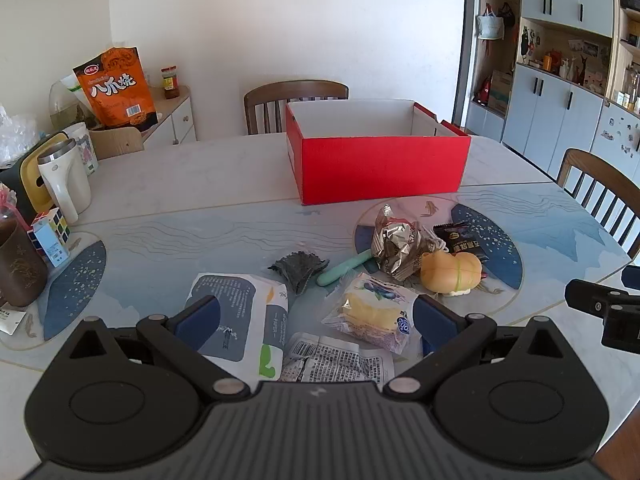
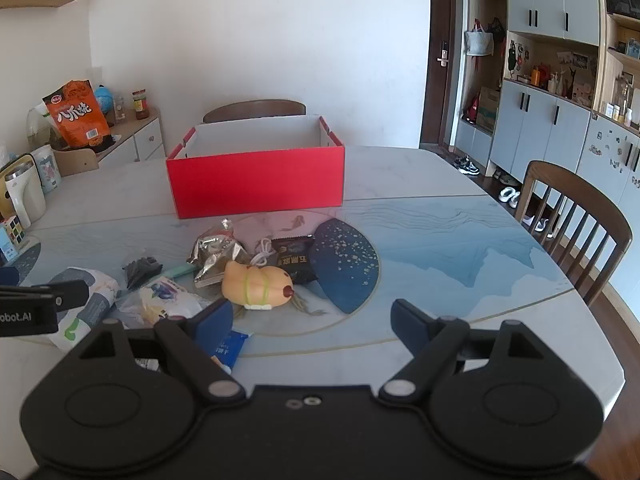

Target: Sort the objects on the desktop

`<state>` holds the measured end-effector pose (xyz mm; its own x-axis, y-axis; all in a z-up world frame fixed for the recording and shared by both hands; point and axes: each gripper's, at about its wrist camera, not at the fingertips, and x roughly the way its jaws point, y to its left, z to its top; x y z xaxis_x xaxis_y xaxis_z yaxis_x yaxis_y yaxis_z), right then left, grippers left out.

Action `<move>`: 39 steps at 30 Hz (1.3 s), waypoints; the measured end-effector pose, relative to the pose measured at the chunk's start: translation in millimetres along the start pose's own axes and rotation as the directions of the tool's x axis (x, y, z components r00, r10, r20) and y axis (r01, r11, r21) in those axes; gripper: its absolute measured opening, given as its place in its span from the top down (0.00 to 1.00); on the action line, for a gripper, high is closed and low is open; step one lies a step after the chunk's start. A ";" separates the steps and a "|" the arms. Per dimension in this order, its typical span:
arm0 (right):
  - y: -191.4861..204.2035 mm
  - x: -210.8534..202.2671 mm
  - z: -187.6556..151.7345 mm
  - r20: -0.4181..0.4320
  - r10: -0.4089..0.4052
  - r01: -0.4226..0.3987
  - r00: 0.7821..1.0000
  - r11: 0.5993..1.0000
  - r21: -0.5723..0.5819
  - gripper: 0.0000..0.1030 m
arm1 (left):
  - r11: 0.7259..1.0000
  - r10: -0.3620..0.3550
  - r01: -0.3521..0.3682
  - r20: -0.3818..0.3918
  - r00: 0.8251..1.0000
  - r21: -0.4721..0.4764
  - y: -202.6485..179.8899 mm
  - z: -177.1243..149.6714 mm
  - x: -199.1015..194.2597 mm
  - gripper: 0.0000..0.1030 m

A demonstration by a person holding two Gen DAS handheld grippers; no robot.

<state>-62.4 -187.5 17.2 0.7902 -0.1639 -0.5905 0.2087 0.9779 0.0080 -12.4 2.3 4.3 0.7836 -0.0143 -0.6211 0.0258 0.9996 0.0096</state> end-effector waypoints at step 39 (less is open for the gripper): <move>9.7 33.2 14.0 0.027 0.047 -0.046 0.999 0.998 -0.040 0.16 | 0.998 0.056 -0.056 0.030 0.998 -0.025 30.8 -1.7 23.5 0.00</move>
<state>-26.1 -185.3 9.0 0.8145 -0.1207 -0.5675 0.1489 0.9888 0.0034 5.8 32.7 -11.4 0.8020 0.0414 -0.5958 -0.0336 0.9991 0.0242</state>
